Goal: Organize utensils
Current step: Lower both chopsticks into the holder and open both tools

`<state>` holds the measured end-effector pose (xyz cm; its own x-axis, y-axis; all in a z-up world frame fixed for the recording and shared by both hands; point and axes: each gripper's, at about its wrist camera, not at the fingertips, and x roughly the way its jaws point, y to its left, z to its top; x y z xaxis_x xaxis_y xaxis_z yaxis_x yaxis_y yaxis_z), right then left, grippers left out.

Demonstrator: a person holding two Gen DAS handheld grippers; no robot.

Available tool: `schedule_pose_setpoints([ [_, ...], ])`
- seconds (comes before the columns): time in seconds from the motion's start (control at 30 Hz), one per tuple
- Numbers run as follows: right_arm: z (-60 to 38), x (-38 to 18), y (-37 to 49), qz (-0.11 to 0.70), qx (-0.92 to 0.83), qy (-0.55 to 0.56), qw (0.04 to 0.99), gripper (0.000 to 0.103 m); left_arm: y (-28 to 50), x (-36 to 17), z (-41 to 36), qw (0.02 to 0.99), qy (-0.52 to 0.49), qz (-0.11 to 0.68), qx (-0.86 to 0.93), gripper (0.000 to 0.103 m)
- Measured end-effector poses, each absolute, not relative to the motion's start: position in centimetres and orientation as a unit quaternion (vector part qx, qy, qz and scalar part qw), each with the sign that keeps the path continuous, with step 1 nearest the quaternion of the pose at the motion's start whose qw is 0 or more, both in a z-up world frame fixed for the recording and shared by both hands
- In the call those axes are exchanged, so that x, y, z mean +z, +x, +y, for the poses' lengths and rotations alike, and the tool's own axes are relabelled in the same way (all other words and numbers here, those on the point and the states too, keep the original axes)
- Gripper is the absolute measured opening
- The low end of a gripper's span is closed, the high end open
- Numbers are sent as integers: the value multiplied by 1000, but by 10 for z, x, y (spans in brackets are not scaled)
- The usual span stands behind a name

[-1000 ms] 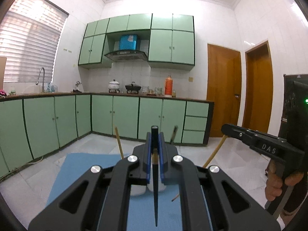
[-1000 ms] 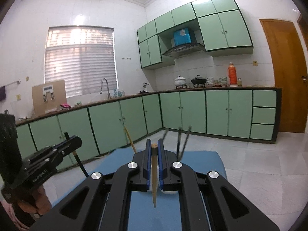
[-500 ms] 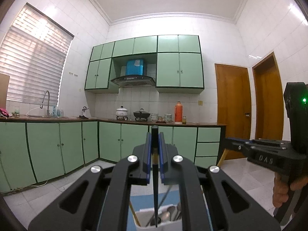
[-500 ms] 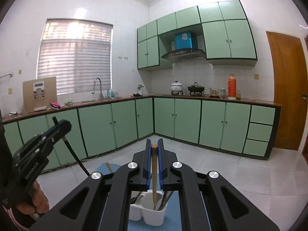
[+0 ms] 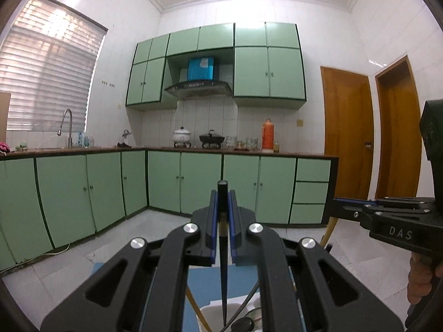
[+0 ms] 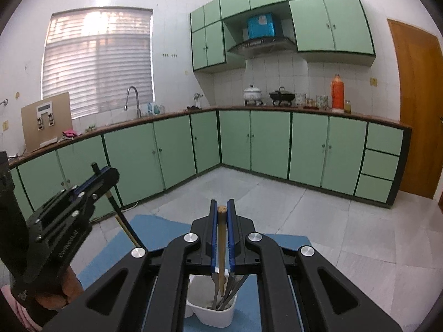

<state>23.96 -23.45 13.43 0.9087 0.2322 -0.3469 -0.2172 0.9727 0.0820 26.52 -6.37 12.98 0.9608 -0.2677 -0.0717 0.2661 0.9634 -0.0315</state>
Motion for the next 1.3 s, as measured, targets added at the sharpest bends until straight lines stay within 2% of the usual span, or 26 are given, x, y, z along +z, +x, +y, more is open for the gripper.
schedule_pose_setpoints([
  [0.43,-223,94,257,215,116,17,970,7,286,90,-60,987,-1,81,-136,6],
  [0.9,-224,95,259,216,114,12,970,7,293,74,-45,985,-7,108,-137,7],
  [1.07,-224,97,254,209,111,9,972,11,288,82,-38,986,-13,98,-135,8],
  [1.13,-224,98,252,205,111,10,972,13,284,86,-36,987,-12,92,-135,13],
  [1.3,-231,105,241,190,108,19,976,23,273,92,-30,988,-15,79,-130,39],
])
